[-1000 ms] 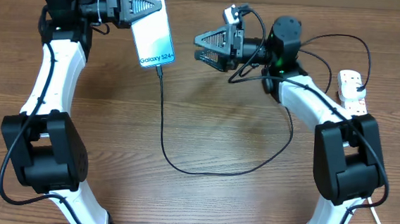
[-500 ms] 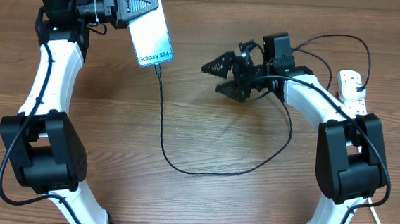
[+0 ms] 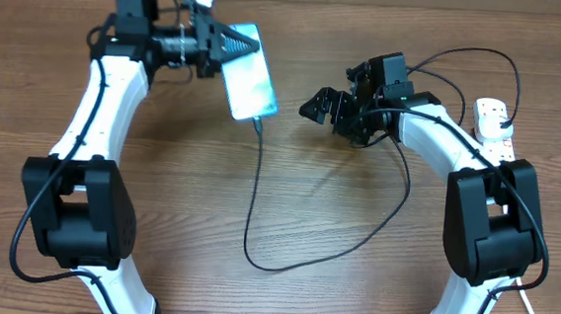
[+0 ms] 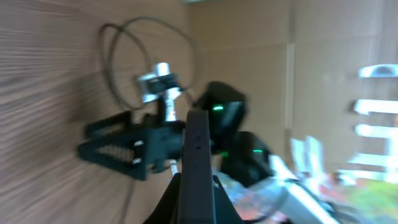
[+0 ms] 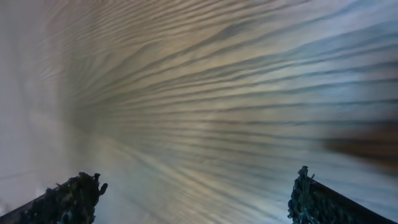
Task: Plug charger to phone and switch on socket
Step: 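Lower the phone with the left gripper toward the table center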
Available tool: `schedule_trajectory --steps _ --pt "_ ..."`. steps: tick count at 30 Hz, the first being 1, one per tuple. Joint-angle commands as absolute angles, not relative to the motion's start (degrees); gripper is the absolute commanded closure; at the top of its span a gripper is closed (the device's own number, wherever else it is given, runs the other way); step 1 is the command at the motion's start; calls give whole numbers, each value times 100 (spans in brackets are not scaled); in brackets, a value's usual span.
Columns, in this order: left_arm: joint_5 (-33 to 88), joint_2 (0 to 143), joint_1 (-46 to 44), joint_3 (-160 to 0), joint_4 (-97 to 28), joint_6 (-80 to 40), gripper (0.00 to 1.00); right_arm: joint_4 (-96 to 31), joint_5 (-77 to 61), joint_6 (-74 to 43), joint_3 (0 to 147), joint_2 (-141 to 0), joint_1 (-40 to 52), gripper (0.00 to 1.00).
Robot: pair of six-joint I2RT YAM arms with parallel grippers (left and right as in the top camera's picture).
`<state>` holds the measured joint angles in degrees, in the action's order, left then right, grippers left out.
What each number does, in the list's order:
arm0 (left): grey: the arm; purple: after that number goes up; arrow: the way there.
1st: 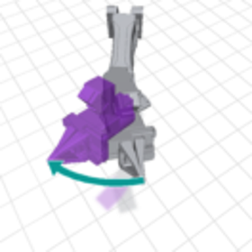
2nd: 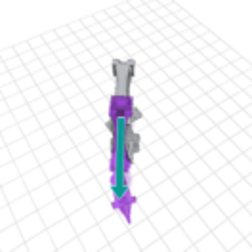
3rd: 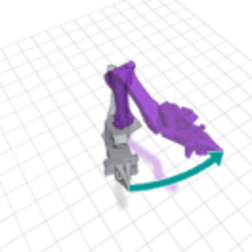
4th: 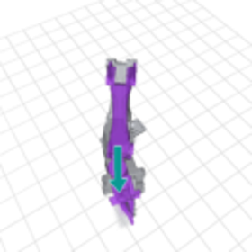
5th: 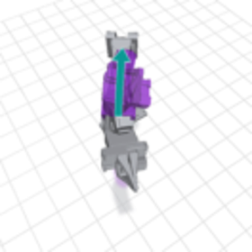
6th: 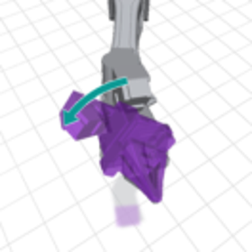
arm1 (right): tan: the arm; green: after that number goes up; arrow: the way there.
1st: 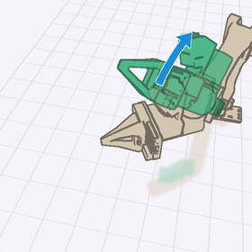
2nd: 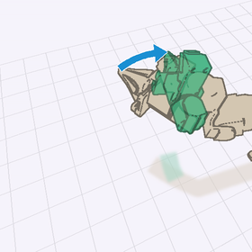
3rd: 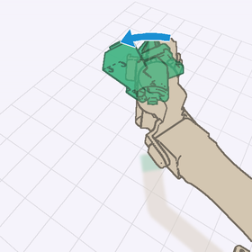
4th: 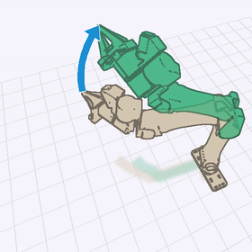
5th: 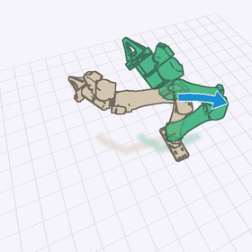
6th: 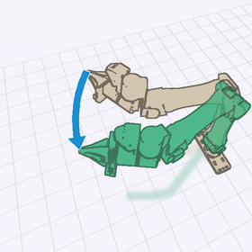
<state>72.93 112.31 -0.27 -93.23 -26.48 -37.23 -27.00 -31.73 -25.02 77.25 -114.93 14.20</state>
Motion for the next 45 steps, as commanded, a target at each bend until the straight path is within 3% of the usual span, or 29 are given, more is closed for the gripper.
schedule_trajectory --steps 1,7,13,29,45 --pt "6082 11203 -233 -9395 -3358 -2381 96 -2810 -2436 -2344 7863 -11419 1238 0" --pt "4869 11220 -593 -9395 -4110 -2115 96 -3015 -1743 -2344 7883 -11166 1011 0" --pt "4477 11334 -884 -9393 -4368 -1966 96 -3098 -1581 -2239 7883 -10986 875 0" --pt "4917 12794 -1129 -9395 -3994 -1992 96 -3188 -1500 -2217 7883 -10943 860 0" --pt "4602 12910 -1262 -9395 -3406 -2438 96 -3190 -1503 -2222 7883 -10943 860 0"
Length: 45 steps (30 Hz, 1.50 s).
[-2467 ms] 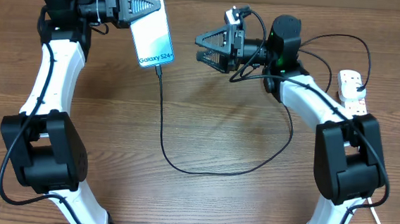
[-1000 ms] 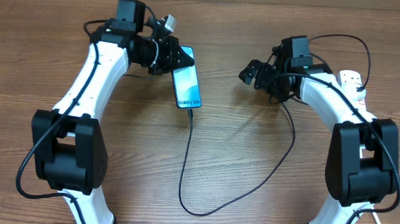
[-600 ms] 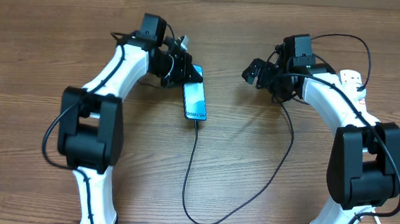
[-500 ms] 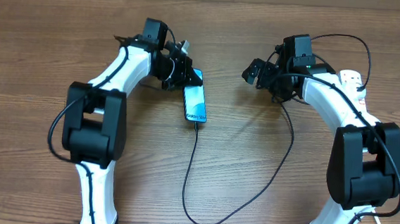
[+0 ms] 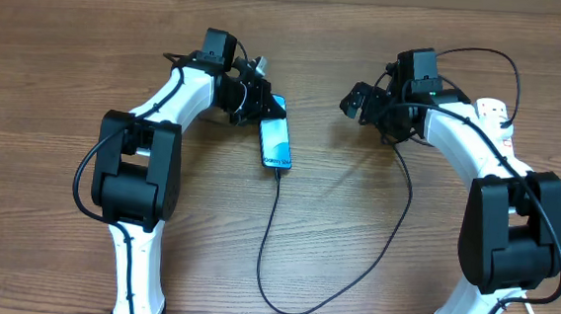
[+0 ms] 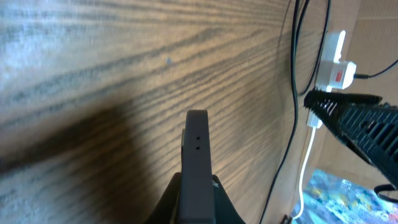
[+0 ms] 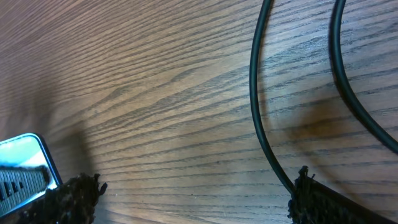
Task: Plug charger to phone and switch on socket
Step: 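Lower the phone with the left gripper toward the table center, then lay the phone flat, screen up, on the table with the left gripper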
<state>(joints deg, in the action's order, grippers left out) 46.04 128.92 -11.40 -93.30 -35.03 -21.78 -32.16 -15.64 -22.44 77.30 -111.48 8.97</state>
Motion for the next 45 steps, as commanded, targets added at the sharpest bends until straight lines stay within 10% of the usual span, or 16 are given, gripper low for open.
schedule_trajectory --steps 1,45 --pt "4563 12910 -1286 -9395 -3367 -2495 96 -3199 -1503 -2222 7883 -10943 860 0" --pt "4204 13349 -1426 -9395 -2928 -3472 96 -3291 -1500 -2222 7883 -10945 860 0"
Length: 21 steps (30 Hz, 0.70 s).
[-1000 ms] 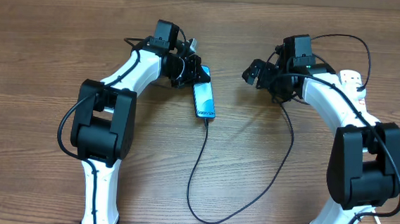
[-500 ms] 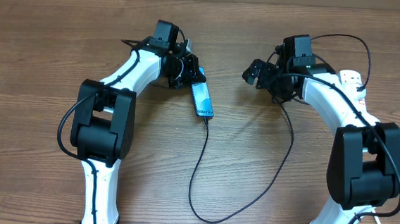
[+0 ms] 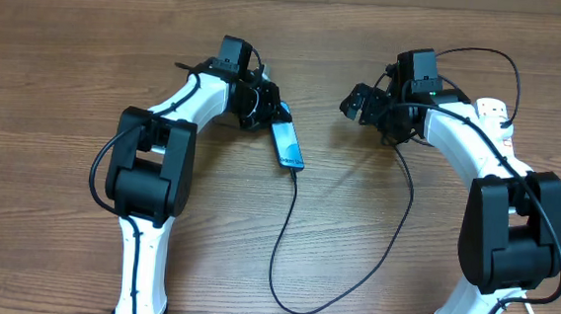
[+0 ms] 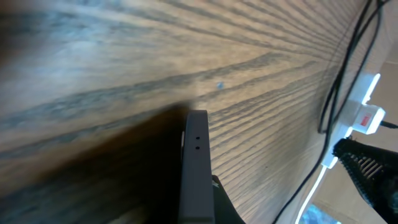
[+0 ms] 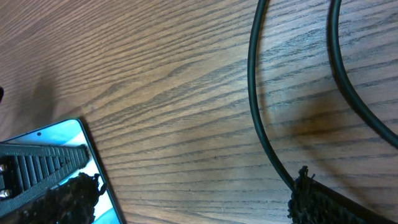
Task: Plug charger to phone and switch on socket
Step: 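Lay the phone flat, screen up, on the table with the left gripper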
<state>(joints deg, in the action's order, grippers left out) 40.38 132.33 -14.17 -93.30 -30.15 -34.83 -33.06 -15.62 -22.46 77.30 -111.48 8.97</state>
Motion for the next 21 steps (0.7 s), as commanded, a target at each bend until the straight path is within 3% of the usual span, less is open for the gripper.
schedule_trajectory --steps 1,7,21 --pt "4195 13349 -1426 -9395 -2930 -3470 96 -3293 -1500 -2222 7883 -10945 860 0" --pt "4193 13349 -1426 -9395 -2932 -3468 95 -3297 -1503 -2222 7883 -10945 860 0" --pt "4200 13349 -1426 -9395 -2995 -3470 73 -3315 -1503 -2222 7883 -10945 860 0"
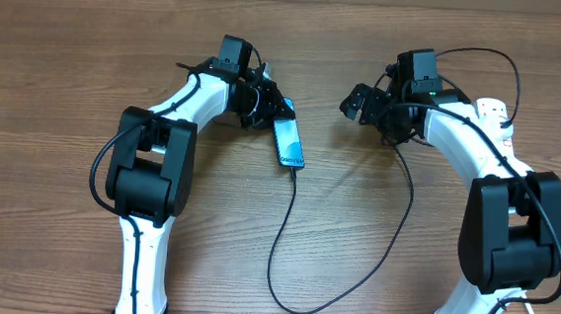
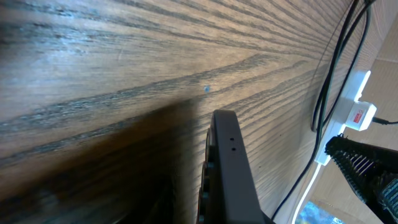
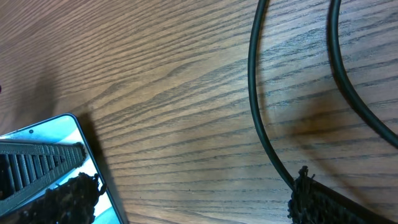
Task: Plug charger to phone and switch on socket
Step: 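Lay the phone flat, screen up, on the table with the left gripper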
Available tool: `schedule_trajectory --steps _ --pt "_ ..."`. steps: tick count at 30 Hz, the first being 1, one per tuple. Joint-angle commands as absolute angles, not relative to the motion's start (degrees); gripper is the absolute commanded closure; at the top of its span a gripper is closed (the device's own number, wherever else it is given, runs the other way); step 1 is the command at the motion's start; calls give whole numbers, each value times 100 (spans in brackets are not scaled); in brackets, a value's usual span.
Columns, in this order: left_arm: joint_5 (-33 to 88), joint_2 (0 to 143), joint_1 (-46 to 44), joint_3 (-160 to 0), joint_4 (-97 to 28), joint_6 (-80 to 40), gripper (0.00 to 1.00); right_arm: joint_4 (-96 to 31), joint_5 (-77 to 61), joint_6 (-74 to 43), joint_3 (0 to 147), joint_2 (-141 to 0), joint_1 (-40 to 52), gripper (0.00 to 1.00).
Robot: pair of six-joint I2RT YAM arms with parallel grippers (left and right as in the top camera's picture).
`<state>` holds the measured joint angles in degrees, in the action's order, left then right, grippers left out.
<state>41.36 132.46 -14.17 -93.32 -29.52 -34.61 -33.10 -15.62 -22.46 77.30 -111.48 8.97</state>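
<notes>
The phone [image 1: 288, 140] rests screen up on the wooden table, and a black charger cable [image 1: 276, 246] is plugged into its near end. My left gripper [image 1: 269, 102] stands open at the phone's far end. In the left wrist view the phone's dark edge [image 2: 229, 163] sits off to the right of my left gripper [image 2: 199, 208]. My right gripper [image 1: 361, 103] is open and holds nothing. In the right wrist view my right gripper [image 3: 193, 199] hangs over bare wood, with the phone [image 3: 53, 158] at lower left. The white socket strip [image 1: 493, 124] lies at the far right.
The cable loops toward the table's front edge [image 1: 295, 305] and runs back up past my right arm to the socket strip. Two black cable runs [image 3: 261, 118] cross the right wrist view. The socket strip's red switch [image 2: 356, 117] shows in the left wrist view.
My left gripper has opened off the phone. The phone's edge now sits right of centre in the left wrist view, and the phone has turned slightly on the table. The right arm has not moved.
First my left gripper held the phone, cable plugged in, raised at the far left, with the open right gripper near the middle. Then the phone was down near the centre, and the right gripper was back toward the socket. The left gripper stayed shut on the phone, then released it.
</notes>
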Motion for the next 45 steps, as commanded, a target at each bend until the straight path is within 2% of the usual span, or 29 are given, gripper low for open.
schedule_trajectory --steps 1,17,26,28,34,45 --pt "4200 13349 -1426 -9395 -2995 -3470 73 -3315 -1503 -2222 7883 -10945 860 0" --pt "4202 13349 -1426 -9395 -2998 -3472 68 -3317 -1503 -2222 7883 -10945 860 0" --pt "4141 13349 -1426 -9395 -3068 -3483 40 -3319 -1503 -2222 7883 -10945 860 0" --pt "3955 13349 -1426 -9395 -3175 -3583 28 -3319 -1503 -2222 7883 -10945 860 0" --pt "3693 13349 -1426 -9395 -3365 -3649 2 -3319 -1505 -2224 7883 -10945 860 0" --pt "3404 13349 -1426 -9395 -3472 -3942 0 -3334 -1505 -2224 7883 -10945 860 0"
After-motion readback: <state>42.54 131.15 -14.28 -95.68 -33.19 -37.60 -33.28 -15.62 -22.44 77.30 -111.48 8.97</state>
